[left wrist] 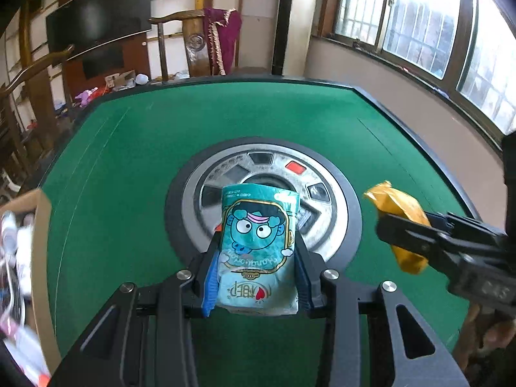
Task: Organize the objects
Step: 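Lift and carry the cracker pouch and tissue pack to the cardboard tray with both grippers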
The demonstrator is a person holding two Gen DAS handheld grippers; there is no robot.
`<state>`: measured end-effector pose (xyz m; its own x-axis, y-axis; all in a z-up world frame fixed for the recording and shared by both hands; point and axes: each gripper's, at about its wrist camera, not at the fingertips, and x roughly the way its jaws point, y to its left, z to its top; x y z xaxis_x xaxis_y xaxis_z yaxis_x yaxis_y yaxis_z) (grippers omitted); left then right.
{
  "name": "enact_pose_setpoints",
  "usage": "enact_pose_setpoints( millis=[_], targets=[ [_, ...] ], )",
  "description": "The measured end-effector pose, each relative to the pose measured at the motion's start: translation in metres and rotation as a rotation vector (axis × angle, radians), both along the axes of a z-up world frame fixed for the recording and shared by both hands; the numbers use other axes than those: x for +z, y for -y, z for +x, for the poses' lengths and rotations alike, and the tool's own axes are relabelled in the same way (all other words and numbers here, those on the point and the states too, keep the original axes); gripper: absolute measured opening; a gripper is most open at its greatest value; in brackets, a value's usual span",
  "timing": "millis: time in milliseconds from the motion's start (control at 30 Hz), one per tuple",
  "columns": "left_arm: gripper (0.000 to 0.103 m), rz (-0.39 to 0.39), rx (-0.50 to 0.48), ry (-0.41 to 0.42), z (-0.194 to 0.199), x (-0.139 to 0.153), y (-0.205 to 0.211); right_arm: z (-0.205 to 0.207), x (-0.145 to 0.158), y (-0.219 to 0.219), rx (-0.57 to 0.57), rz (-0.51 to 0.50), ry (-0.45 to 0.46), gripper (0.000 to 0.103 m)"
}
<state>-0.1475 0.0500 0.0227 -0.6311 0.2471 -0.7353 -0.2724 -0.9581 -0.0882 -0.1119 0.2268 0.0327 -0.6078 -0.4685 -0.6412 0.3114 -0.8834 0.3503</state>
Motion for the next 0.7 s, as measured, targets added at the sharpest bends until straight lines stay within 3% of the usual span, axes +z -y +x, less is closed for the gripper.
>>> enact_pose_setpoints(
  millis=[200,433,700],
  targets=[
    [0.039,0.023,0.103,-0.079,0.036,-0.004,0.025,0.015,0.002,0.027,0.051,0.029,-0.033,0.049],
    [0.039,0.073,0.158,-0.076,0.037,-0.01,0.047,0.022,-0.005,0.048,0.071,0.074,-0.037,0.049],
    [0.04,0.068,0.208,-0.156,0.045,0.005,0.068,0.025,-0.005,0.059,0.065,0.053,-0.026,0.05]
  ],
)
